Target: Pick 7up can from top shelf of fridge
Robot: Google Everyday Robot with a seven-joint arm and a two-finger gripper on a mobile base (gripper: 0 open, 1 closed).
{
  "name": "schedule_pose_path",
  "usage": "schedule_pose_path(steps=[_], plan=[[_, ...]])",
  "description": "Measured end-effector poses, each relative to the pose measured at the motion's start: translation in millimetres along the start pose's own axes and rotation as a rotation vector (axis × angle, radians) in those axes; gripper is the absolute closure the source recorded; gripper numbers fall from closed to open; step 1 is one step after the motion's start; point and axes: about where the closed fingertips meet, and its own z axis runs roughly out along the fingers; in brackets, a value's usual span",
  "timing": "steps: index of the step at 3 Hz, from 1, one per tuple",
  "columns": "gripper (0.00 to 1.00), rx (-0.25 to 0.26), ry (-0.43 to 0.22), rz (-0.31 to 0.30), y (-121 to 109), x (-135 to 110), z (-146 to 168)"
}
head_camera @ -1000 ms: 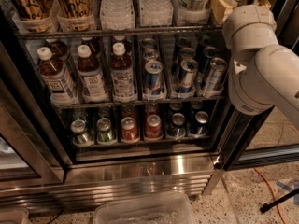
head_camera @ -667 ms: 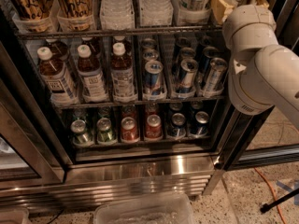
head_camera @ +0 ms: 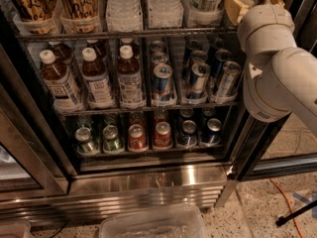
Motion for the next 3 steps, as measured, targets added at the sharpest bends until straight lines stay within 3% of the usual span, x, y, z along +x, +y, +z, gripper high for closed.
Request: schedule_pose_path(steps=[2, 3], plan=[[1.00, -0.007, -0.018, 0.017, 2.4, -6.4, -2.2], [1.00, -0.006, -0.065, 0.042, 1.4, -17.3, -3.3]])
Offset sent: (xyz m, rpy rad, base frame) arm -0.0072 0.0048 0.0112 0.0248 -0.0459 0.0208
